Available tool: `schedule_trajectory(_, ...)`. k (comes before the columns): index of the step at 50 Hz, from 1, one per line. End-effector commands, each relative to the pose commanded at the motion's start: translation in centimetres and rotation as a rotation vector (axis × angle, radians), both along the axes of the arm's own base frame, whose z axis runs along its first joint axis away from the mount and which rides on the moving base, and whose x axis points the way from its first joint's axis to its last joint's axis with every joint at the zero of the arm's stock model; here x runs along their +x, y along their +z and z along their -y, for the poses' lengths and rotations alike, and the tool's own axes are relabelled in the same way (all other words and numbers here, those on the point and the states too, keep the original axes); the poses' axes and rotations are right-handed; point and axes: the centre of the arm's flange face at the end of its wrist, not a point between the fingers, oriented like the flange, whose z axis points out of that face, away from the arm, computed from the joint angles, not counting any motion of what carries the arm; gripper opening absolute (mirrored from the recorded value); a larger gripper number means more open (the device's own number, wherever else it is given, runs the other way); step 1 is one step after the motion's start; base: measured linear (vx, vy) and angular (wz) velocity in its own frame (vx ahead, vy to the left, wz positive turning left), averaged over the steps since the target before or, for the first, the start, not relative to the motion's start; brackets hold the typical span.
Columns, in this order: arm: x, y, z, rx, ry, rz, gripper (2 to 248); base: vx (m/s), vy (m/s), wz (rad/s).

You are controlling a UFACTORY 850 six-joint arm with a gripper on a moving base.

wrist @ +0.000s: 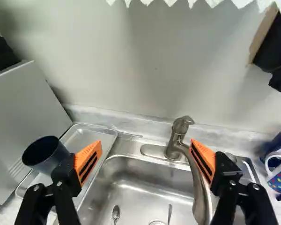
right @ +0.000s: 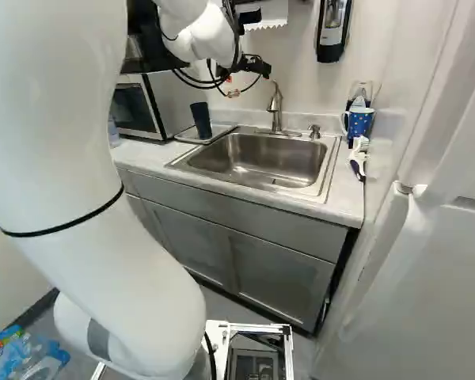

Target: Rinse the cup and place it in the tray

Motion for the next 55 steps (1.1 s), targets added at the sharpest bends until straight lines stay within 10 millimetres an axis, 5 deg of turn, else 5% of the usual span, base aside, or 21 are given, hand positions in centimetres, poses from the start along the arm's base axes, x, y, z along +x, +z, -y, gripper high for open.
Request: schedule_trajectory(55, -10.4, -2.5, 0.3, 0.04, -0.076, -0.288, 247, 0.0, 0.0, 0.0)
